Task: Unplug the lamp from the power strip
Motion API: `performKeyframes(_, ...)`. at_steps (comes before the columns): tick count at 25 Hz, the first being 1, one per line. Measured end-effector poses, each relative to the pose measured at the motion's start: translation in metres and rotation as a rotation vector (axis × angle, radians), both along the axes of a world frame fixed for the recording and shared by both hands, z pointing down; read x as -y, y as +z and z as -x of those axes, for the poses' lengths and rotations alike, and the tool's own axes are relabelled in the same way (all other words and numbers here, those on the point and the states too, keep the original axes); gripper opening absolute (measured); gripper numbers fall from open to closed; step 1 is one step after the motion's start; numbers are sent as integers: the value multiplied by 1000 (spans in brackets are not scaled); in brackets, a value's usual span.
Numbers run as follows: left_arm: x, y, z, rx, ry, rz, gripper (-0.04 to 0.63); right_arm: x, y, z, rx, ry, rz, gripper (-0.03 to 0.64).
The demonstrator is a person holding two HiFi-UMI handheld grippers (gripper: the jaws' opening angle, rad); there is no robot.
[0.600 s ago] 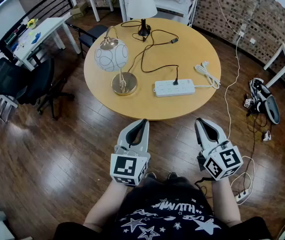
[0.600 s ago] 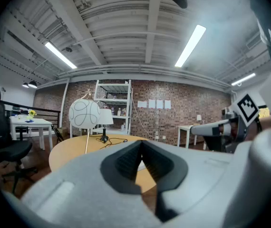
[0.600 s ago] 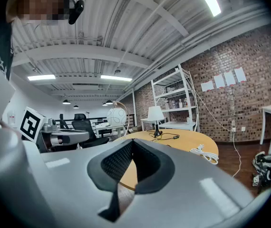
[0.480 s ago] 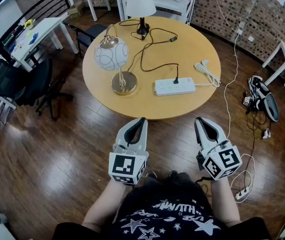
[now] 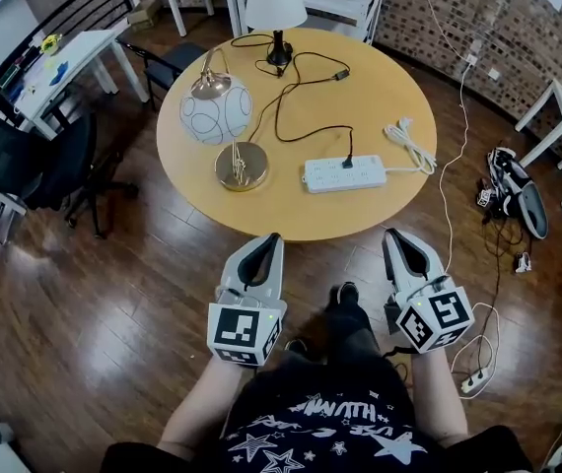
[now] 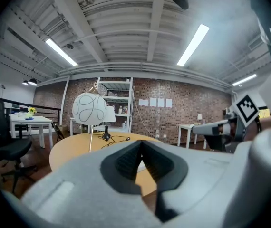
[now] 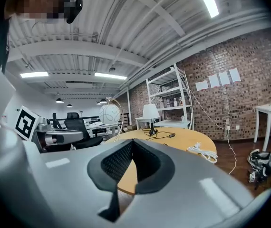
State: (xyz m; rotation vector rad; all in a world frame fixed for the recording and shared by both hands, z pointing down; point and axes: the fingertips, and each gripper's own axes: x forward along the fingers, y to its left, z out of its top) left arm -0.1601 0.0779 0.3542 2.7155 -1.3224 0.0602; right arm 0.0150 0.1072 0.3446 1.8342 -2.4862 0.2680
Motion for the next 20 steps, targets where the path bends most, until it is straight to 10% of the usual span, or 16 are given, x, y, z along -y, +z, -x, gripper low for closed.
performKeyframes(20, 127, 47, -109, 98, -67, 72, 5, 139, 39, -102, -5, -57, 47, 8)
